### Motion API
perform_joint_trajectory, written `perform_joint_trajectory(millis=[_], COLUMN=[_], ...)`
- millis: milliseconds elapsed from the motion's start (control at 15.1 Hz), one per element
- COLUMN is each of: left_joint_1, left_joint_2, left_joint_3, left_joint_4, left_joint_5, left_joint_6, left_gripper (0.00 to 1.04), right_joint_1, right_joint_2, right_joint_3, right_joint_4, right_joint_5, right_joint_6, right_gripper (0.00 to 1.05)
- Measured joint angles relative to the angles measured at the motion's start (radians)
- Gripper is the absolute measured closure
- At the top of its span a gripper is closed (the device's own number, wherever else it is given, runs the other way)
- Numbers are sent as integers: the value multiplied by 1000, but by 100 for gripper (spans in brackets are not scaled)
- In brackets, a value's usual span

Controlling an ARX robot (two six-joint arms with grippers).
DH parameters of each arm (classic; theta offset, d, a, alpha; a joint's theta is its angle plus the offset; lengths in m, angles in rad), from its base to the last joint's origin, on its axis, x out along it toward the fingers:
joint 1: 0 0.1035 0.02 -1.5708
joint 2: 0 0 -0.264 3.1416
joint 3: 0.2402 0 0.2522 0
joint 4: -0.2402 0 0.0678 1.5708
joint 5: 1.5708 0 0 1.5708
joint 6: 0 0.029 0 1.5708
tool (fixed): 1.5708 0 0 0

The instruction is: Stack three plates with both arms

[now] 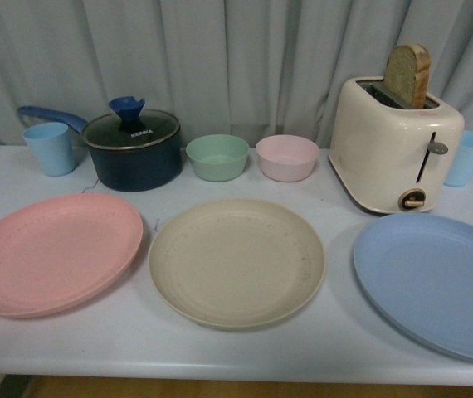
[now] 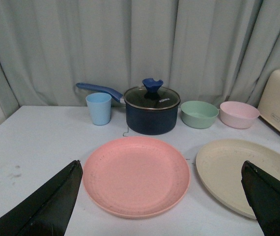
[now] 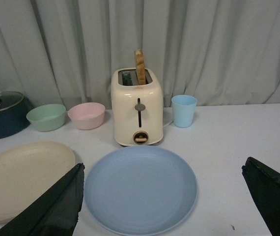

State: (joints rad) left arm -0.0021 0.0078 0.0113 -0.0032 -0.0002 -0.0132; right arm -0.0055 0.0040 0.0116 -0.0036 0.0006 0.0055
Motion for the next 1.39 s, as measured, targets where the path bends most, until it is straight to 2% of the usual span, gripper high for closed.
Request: perform_joint_trajectory(millis=[929, 996, 1062, 1129, 1195, 1261, 1328, 1394], left_joint_1=[0, -54, -167, -97, 48, 143, 245, 312], left_joint_2=[0, 58, 315, 422, 465, 534, 676, 813], left_joint_3=[0, 57, 192, 236, 251, 287, 345, 393], left_joint_4=[0, -171, -394, -404, -299, -182, -44, 57], left_joint_5=[0, -155, -479, -656, -698, -609, -475, -369], left_joint_6=[0, -75, -260, -370, -407, -394, -342, -276], left_gripper=[7, 7, 7, 7, 7, 7, 7, 7], right_joint_1=[0, 0, 0, 1, -1, 3, 5, 5], right_joint_2=[0, 0, 0, 0, 0, 0, 0, 0], right_joint_3=[0, 0, 0, 0, 0, 0, 0, 0], right_joint_4=[0, -1, -1, 3, -3, -1, 0, 0], right_joint_5=[0, 0, 0, -4, 3, 0, 0, 0], right_joint_6=[0, 0, -1, -3, -3, -3, -3, -3], right_gripper=[6, 6, 6, 6, 6, 6, 6, 6])
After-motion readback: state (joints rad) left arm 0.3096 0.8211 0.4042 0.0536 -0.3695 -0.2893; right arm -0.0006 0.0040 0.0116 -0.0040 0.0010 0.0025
